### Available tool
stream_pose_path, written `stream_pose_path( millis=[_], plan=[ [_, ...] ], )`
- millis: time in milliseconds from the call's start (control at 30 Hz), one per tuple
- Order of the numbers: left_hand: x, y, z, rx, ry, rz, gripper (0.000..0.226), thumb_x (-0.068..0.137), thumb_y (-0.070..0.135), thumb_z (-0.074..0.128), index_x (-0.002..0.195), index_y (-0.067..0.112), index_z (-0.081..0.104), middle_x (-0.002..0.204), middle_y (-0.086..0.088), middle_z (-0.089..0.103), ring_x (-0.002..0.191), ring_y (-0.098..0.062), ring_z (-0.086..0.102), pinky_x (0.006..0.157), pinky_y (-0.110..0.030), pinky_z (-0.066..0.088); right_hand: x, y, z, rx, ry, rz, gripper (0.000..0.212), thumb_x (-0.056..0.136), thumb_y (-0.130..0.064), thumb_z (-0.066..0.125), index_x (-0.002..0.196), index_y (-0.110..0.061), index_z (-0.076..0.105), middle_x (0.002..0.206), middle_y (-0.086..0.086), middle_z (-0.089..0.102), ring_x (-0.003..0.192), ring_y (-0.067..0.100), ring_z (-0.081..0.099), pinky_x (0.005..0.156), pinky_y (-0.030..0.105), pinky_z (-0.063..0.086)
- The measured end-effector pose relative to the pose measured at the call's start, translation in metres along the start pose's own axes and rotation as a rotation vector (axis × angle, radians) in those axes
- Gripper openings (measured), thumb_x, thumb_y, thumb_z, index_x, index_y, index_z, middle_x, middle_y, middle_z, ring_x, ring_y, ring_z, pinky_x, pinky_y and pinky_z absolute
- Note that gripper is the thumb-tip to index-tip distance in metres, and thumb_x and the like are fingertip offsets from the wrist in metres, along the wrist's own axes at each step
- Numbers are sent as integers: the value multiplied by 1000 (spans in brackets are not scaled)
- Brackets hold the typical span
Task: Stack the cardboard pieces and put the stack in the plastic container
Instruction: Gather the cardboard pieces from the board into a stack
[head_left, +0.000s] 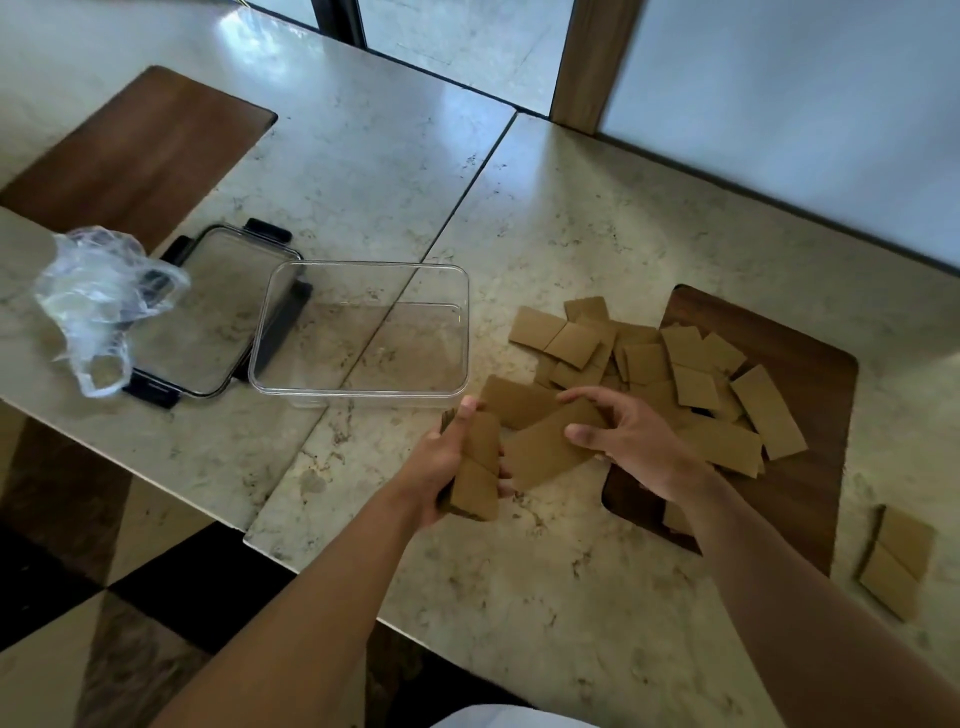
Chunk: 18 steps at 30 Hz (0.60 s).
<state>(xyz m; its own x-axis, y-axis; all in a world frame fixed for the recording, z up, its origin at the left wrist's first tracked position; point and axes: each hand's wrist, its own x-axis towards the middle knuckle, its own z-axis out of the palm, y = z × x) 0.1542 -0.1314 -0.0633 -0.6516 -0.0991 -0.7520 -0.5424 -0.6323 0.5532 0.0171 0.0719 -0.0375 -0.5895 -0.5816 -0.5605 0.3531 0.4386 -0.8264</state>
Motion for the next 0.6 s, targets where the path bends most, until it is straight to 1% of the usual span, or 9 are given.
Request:
stream_pose_path(
  millis=[100, 167, 233, 267, 333, 400, 467, 533, 600],
  plan=[
    [-6, 1, 0, 185, -90, -99, 60, 92, 63, 63, 134, 21, 64, 120, -22, 76, 102, -43, 76, 82, -60, 62, 1, -10, 22, -143, -176, 17, 45, 84, -17, 80, 126, -28, 67, 122, 1, 66, 107, 17, 69, 87, 30, 59],
    [-14, -1, 1, 179, -187, -152, 48, 98, 43, 68, 131, 9, 61, 118, -24, 76, 102, -43, 75, 85, -59, 62, 10, -7, 45, -359, -102, -65, 44, 82, -26, 82, 124, -30, 66, 117, -9, 67, 106, 8, 67, 90, 25, 57],
    [-18, -4, -1, 63, -180, -138, 37, 101, 22, 65, 131, 0, 61, 115, -27, 76, 96, -40, 77, 80, -50, 66, 23, 2, 63, -453, 77, -173, 42, 84, -30, 79, 124, -27, 65, 118, -10, 65, 111, 8, 62, 92, 18, 50],
    [-16, -6, -4, -2, -126, -109, 36, 102, 16, 62, 132, -4, 61, 115, -29, 76, 91, -38, 78, 74, -46, 66, 29, 6, 67, -463, 213, -182, 40, 88, -32, 75, 126, -25, 64, 120, -6, 64, 115, 12, 59, 95, 19, 47],
    [-13, -10, -10, -118, 3, -34, 36, 101, 8, 60, 133, -9, 59, 116, -31, 75, 88, -35, 78, 70, -46, 66, 41, 14, 67, -582, 434, -121, 47, 93, -39, 67, 137, -27, 55, 132, 3, 54, 128, 21, 47, 108, 31, 40],
    [-11, -12, -18, -167, 66, 8, 38, 99, 1, 61, 136, -6, 54, 115, -31, 75, 88, -36, 76, 71, -50, 65, 51, 19, 63, -914, 433, -48, 66, 90, -52, 65, 148, -32, 40, 139, 6, 40, 133, 28, 35, 115, 44, 33],
    [-13, -14, -23, -155, 72, 18, 44, 96, -4, 62, 137, 2, 49, 108, -30, 75, 89, -39, 76, 72, -54, 65, 57, 17, 58, -1101, 357, -41, 74, 84, -61, 67, 147, -36, 37, 138, 7, 35, 130, 32, 34, 114, 49, 32],
    [-15, -13, -24, -126, 71, 21, 48, 94, -8, 62, 137, 6, 47, 109, -30, 75, 91, -43, 76, 73, -55, 65, 62, 12, 55, -1037, 380, 8, 69, 80, -58, 73, 138, -32, 47, 135, 8, 39, 128, 33, 35, 112, 49, 33],
    [-16, -11, -22, -106, 82, 33, 48, 93, -9, 61, 137, 5, 48, 115, -33, 73, 93, -43, 76, 73, -54, 65, 60, 9, 52, -920, 443, -8, 53, 84, -44, 76, 129, -23, 56, 126, 7, 51, 123, 31, 45, 105, 45, 41]
  ],
)
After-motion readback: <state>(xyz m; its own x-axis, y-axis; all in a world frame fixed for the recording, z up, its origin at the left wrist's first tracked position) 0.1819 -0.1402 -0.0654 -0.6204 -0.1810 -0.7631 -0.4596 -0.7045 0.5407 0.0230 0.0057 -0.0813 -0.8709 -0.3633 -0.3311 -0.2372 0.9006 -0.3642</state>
